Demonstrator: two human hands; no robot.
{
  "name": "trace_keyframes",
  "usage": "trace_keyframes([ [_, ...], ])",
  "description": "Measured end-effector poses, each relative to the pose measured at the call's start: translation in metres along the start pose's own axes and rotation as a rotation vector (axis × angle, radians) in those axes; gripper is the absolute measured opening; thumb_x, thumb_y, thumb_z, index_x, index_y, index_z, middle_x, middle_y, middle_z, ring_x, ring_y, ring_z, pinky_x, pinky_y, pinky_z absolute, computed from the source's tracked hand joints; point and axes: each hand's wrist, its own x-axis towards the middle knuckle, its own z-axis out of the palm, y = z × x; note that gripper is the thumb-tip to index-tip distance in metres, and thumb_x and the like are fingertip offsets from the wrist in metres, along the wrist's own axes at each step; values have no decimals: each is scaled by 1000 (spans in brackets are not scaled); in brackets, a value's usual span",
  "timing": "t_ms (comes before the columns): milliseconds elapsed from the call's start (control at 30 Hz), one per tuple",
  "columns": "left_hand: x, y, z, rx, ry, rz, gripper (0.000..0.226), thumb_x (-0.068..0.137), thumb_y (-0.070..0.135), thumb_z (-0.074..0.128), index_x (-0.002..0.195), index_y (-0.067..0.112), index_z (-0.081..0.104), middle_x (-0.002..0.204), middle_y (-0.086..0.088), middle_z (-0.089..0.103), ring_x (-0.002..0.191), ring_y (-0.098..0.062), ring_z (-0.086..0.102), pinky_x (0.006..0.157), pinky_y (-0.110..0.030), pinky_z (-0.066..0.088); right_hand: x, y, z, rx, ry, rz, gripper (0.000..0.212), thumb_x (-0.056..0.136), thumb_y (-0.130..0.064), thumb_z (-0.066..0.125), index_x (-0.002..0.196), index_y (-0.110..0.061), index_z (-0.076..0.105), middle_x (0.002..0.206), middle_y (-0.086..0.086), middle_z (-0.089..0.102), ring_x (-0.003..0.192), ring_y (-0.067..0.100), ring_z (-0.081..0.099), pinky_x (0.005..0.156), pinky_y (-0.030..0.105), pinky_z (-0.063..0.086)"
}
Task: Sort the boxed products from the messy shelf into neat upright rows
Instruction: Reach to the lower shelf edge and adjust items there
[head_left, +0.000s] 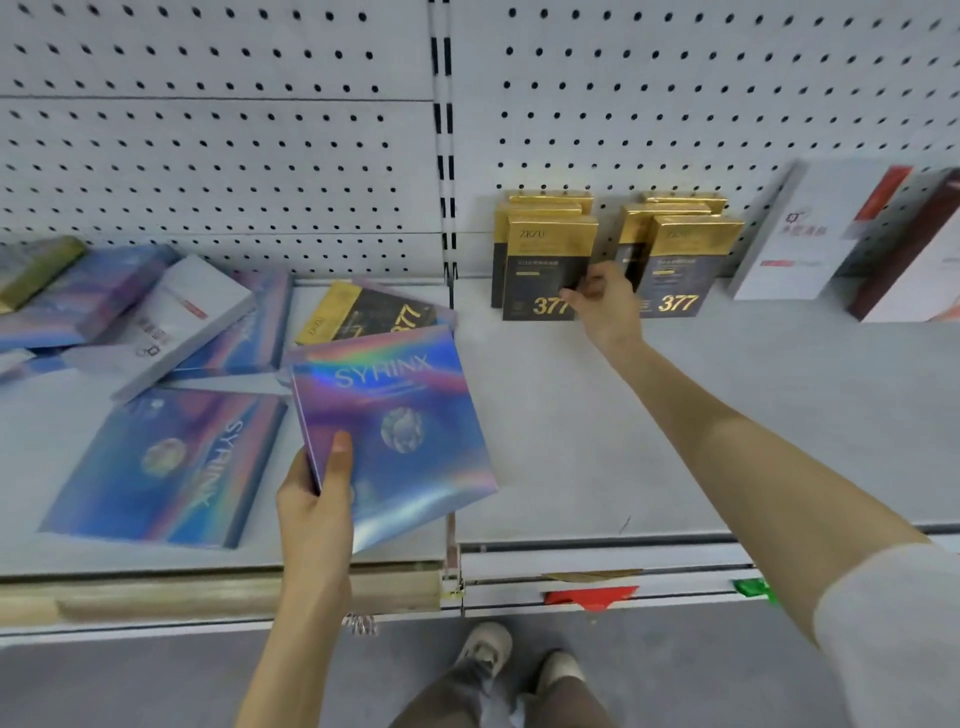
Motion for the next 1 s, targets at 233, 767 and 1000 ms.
trace_keyframes([
  [233,18,15,-2,17,-118,37,16,87,47,55,89,44,70,92,20,73,86,3,66,70,-16,50,-33,-8,-11,149,71,190,34,93,-26,64,121,-10,55,109,6,65,102,22,63,89,32,52],
  [767,-58,9,201,38,-669,-65,20,89,36,58,97,20,67,90,9,74,85,-11,68,69,-26,54,-169,45,-183,516,-187,335,26,87,-8,69,111,-16,61,107,20,70,85,21,67,67,31,53],
  [1000,-137,-15,340,182,-859,13,11,93,19,60,99,12,66,100,-11,73,93,-28,69,80,-45,55,-167,146,-306,547,38,334,28,85,-5,70,104,-20,58,100,14,72,80,23,67,60,28,53],
])
